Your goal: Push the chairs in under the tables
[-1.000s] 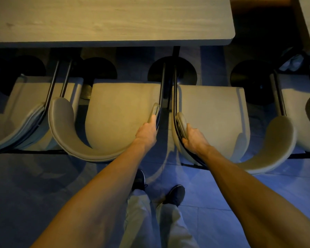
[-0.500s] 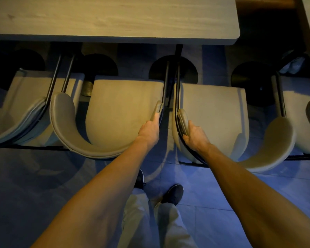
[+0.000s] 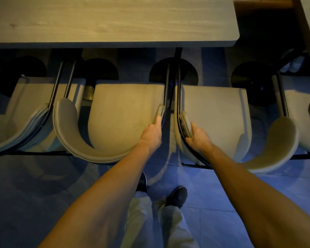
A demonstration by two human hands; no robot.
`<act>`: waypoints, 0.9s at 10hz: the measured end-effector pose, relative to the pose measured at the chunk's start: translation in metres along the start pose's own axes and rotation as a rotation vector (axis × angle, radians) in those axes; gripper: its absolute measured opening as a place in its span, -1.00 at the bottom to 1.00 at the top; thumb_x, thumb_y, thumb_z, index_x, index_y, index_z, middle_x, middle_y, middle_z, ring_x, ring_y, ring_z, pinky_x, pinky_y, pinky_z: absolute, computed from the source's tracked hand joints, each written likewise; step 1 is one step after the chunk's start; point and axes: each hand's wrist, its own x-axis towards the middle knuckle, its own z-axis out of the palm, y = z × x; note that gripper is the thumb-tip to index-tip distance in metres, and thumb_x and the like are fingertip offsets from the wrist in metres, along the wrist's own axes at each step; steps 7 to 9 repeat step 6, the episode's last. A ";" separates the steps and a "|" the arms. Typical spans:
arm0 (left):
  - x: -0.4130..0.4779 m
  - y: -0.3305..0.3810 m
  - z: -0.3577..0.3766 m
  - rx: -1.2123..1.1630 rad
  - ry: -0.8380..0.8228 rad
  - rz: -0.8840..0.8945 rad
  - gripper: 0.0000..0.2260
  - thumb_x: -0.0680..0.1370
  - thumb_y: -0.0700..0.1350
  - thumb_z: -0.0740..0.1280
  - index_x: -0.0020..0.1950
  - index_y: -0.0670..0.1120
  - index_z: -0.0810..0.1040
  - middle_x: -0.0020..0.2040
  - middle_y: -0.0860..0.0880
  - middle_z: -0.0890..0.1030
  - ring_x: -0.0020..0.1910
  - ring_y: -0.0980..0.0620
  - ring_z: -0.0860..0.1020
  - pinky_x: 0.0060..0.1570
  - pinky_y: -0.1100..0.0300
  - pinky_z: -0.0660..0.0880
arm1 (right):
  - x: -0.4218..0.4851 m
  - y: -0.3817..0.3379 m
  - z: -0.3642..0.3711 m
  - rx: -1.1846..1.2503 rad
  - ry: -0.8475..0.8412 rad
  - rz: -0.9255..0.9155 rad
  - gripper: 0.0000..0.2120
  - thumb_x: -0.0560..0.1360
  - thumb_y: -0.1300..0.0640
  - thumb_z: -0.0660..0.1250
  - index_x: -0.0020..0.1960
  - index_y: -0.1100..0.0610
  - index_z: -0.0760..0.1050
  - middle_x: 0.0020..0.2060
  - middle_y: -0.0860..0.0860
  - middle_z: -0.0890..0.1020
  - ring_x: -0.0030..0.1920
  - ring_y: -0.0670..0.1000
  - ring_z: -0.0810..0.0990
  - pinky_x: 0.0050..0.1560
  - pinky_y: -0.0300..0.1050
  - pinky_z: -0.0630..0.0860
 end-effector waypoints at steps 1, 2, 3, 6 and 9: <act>0.001 0.000 0.000 0.026 0.006 -0.001 -0.47 0.53 -0.39 0.34 0.40 -0.06 0.23 0.01 -0.19 0.64 -0.05 -0.14 0.66 -0.11 0.05 0.62 | 0.000 -0.003 0.007 -0.005 0.034 0.048 -0.60 0.55 0.24 0.37 0.34 0.14 0.36 0.09 0.18 0.60 0.06 0.15 0.61 -0.03 -0.11 0.55; 0.001 -0.003 0.002 0.032 -0.010 0.000 -0.44 0.54 -0.38 0.33 0.44 -0.06 0.20 0.03 -0.20 0.63 -0.03 -0.16 0.65 -0.09 0.04 0.61 | -0.002 -0.008 0.008 -0.041 0.011 0.091 -0.62 0.57 0.23 0.34 0.34 0.17 0.33 0.08 0.20 0.59 0.00 0.13 0.60 -0.10 -0.13 0.50; 0.001 -0.007 0.001 0.000 -0.023 0.006 -0.47 0.58 -0.31 0.32 0.45 -0.03 0.18 0.03 -0.19 0.62 -0.03 -0.15 0.63 -0.09 0.00 0.59 | -0.005 -0.011 0.002 -0.098 -0.024 0.113 -0.65 0.56 0.19 0.33 0.31 0.18 0.33 0.07 0.20 0.58 -0.10 0.09 0.51 -0.12 -0.08 0.47; 0.000 0.036 -0.092 -0.467 0.114 0.049 -0.93 0.62 -0.08 0.31 -0.01 -0.05 0.50 -0.21 -0.08 0.63 -0.26 -0.03 0.56 -0.21 0.16 0.45 | -0.021 -0.076 -0.079 0.054 0.048 -0.087 -0.68 0.59 0.06 0.31 0.29 0.15 0.53 0.12 0.12 0.63 0.11 0.10 0.60 0.13 -0.03 0.52; 0.000 0.036 -0.092 -0.467 0.114 0.049 -0.93 0.62 -0.08 0.31 -0.01 -0.05 0.50 -0.21 -0.08 0.63 -0.26 -0.03 0.56 -0.21 0.16 0.45 | -0.021 -0.076 -0.079 0.054 0.048 -0.087 -0.68 0.59 0.06 0.31 0.29 0.15 0.53 0.12 0.12 0.63 0.11 0.10 0.60 0.13 -0.03 0.52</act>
